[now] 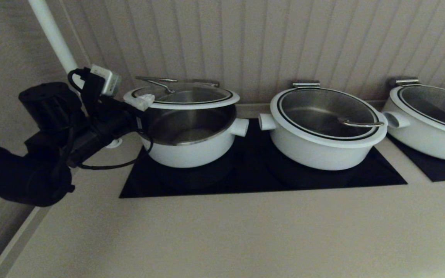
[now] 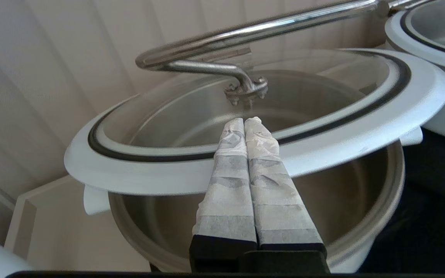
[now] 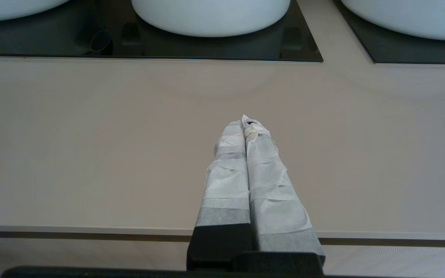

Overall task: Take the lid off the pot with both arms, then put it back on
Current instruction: Close the pot lid

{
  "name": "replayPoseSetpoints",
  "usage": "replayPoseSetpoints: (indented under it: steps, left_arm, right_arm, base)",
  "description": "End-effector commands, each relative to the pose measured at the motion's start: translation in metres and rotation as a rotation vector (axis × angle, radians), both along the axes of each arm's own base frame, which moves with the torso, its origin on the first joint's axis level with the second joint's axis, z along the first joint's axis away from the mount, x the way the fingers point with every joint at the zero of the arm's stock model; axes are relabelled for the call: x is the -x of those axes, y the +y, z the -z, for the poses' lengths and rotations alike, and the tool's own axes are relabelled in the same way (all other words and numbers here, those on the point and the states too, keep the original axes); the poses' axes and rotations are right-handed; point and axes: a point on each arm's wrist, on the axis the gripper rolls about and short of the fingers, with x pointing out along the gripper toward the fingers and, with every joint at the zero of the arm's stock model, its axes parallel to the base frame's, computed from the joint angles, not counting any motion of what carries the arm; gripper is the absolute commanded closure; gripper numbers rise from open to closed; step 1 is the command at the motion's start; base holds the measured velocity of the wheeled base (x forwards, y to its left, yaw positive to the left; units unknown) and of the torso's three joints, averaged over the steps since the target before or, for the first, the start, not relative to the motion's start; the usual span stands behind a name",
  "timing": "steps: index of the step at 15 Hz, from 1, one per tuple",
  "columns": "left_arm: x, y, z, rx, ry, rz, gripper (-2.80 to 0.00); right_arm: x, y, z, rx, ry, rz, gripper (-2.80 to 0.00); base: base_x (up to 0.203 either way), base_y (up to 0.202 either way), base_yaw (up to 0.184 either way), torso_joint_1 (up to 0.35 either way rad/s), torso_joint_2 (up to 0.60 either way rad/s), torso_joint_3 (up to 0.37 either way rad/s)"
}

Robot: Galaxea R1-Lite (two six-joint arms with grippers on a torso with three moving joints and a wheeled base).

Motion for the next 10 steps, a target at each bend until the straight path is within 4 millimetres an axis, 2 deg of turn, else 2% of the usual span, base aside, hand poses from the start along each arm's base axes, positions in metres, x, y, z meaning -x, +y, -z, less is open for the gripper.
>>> replayPoseSetpoints:
  steps: [1,10]
  left_arm:
    - [0.003,0.000,-0.001,0.000,-0.005,0.001,0.00]
    - [0.007,0.001,0.016,-0.047,0.041,-0.004,0.00]
  right_arm:
    - [0.000,0.000,0.000,0.001,0.002,0.000,0.00]
    - [0.000,0.000,0.000,0.001,0.002,0.000,0.00]
  base:
    - [0.000,0.000,0.000,0.000,0.00,0.000]
    - [0.000,0.000,0.000,0.000,0.00,0.000]
